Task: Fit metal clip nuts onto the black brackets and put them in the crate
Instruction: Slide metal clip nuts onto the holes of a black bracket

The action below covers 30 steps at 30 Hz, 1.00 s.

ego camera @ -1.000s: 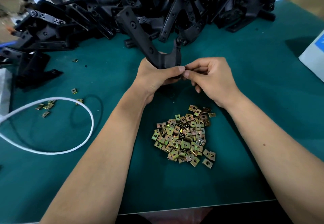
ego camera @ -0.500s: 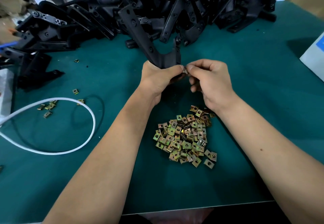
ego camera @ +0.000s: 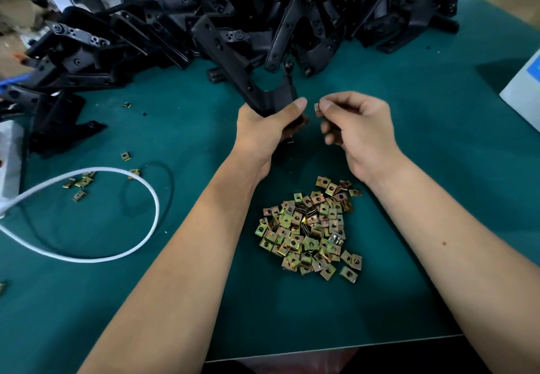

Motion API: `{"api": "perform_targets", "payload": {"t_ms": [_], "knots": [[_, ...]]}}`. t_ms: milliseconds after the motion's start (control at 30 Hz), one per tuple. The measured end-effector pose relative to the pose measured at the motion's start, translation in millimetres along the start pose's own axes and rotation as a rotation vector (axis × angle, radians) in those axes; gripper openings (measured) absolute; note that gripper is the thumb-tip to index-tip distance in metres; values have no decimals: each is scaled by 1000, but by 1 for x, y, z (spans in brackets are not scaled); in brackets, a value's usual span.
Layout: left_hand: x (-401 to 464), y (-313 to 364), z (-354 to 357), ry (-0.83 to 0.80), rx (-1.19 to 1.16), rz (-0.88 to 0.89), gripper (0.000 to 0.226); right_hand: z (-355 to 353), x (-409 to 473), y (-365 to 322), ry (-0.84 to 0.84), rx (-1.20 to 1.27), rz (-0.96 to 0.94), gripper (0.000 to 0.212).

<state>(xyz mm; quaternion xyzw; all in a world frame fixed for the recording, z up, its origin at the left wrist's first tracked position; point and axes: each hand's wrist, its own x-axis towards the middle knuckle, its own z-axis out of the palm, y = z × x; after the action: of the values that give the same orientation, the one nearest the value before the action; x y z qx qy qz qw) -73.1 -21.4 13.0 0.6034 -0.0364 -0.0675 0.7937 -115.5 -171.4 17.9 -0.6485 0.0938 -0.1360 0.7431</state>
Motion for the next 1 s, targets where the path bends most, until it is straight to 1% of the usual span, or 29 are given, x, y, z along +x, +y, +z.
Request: {"api": "perform_targets", "payload": {"t_ms": [67,133,200,333,467,567,800,1000], "knots": [[1,3,-4,-54,-67,-42,4,1,-1,-1,-21,25,-14,5],[1,7,-10,-119,-98,-75,6,0,-1,-2,-48,44,-14,9],[0,9,-15,-171,-112,-89,12,0,-1,-3,-70,56,-17,12],[0,11,-18,-195,-140,-115,24,1,-1,-3,-77,64,-38,11],[0,11,-19,-244,-140,-134,16,0,0,-1,-74,54,-62,10],[0,12,-19,-251,-153,-139,21,-1,1,-1,-84,47,-74,9],[1,11,-20,-249,-145,-144,24,0,0,-2,-98,40,-94,7],[1,11,-19,-236,-165,-141,23,-1,-2,-3,-101,45,-3,9]]}}
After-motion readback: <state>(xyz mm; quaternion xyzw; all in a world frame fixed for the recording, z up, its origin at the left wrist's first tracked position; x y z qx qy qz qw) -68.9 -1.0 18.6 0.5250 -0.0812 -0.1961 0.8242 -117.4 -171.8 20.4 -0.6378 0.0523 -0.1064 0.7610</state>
